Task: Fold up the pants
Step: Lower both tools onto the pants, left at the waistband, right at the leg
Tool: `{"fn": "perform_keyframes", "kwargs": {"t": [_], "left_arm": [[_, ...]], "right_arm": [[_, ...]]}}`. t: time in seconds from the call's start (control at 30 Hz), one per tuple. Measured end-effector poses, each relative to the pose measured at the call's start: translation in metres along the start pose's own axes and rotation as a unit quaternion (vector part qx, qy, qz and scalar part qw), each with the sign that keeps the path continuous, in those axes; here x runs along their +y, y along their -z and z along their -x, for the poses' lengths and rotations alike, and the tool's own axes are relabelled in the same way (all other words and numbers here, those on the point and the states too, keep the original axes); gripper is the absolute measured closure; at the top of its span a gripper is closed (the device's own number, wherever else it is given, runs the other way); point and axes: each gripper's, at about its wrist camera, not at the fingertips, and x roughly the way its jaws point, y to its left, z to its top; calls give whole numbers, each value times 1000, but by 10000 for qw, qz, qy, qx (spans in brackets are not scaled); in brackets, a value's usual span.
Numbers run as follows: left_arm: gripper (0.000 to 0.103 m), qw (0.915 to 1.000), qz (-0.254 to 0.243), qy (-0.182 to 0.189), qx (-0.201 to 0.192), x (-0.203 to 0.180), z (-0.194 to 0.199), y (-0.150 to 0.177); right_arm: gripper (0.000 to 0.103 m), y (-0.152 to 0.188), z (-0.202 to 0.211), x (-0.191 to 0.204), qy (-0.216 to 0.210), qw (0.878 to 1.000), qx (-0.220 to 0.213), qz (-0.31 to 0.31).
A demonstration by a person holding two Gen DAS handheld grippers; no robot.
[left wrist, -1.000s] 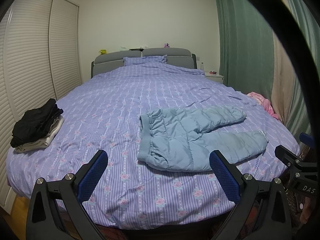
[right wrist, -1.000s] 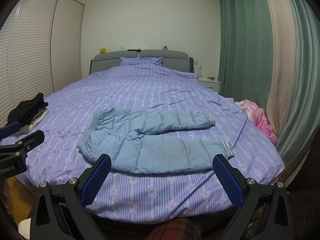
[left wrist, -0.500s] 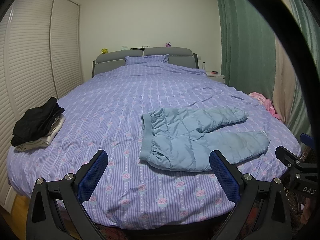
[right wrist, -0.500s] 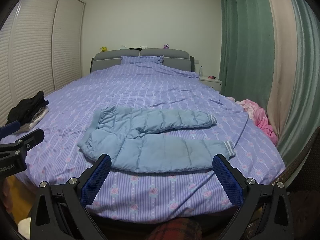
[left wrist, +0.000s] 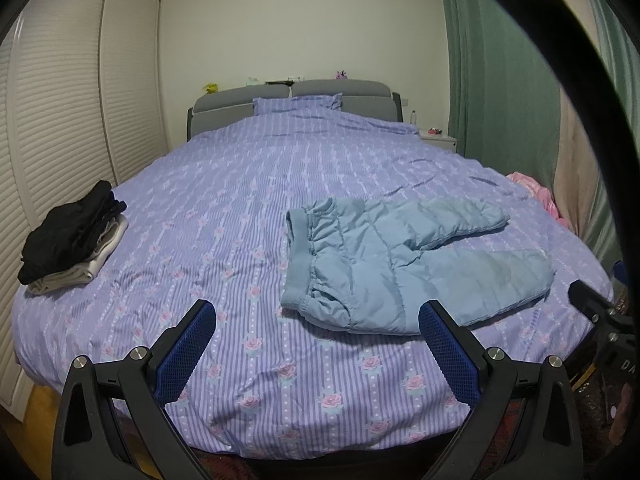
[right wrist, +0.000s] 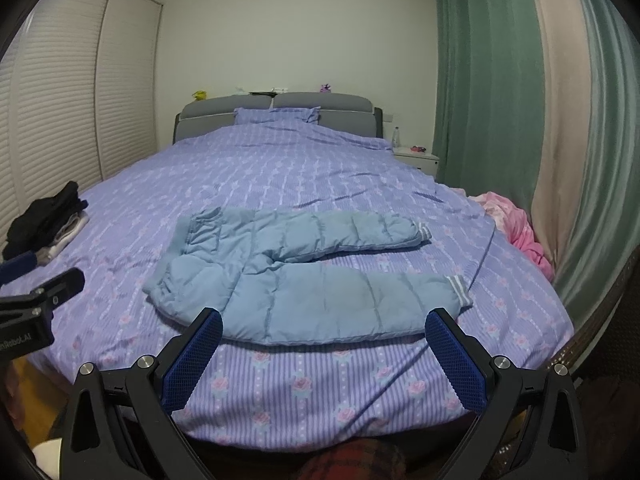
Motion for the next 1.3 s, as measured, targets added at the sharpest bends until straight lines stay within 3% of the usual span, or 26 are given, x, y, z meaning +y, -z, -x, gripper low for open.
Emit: {"fn": "perform_keyframes", "kwargs": {"t": [0.17, 0.5, 0.7, 1.07, 1.2, 1.3], "left_arm": [[0, 9999, -56, -17, 126, 1, -25, 4], [0, 9968, -61, 153, 788, -1, -93, 14], [0, 9855, 737, 528, 1434, 9, -133, 18], [4, 9790, 606, 567, 1860, -20, -184, 27], [7, 9729, 889, 787, 1985, -16, -195, 32], [14, 9630, 1289, 1004, 2141, -9, -205, 38]], "right_arm": [[0, 6, -25, -6, 101, 9997, 163, -149], [0, 31, -86, -28, 475, 9963, 536, -475], [0, 38, -123, -49, 546, 9879, 819, -1201], [4, 54, -175, -62, 338, 9761, 1198, -1779], [8, 60, -187, -70, 215, 9730, 1275, -1913], [15, 66, -195, -87, 150, 9623, 1363, -2349]]}}
